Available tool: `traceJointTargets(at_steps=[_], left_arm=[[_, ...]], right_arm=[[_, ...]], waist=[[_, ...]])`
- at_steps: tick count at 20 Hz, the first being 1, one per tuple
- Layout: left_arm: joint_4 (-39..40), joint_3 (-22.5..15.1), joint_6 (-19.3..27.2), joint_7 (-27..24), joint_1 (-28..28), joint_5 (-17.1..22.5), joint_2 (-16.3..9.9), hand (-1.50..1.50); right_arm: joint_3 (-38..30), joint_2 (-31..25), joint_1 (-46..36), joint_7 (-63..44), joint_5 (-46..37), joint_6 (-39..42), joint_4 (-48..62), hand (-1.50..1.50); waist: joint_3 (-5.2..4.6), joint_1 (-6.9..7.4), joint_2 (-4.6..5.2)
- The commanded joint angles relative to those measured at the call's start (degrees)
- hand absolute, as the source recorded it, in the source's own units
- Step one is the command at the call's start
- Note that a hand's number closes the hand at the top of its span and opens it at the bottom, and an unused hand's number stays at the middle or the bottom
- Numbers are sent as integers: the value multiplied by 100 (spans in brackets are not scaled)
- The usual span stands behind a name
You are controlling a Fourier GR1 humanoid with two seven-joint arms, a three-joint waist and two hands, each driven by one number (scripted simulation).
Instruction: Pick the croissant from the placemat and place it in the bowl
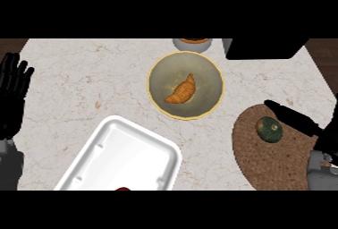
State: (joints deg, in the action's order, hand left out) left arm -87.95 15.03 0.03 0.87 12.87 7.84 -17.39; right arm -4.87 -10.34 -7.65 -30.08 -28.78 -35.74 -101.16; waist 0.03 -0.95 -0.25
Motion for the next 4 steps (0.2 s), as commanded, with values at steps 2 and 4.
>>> traceJointTargets(at_steps=[2, 4], left_arm=[[151, -22, 6, -64, 125, -104, -22, 0], [-37, 38, 8, -137, -86, 21, 96, 0]], right_arm=[[-429, -206, 1341, 835, 1076, 340, -1059, -150], [-957, -470, 1482, 1212, 1903, 775, -975, -150]], waist=[[0, -8, 12], [1, 23, 11]])
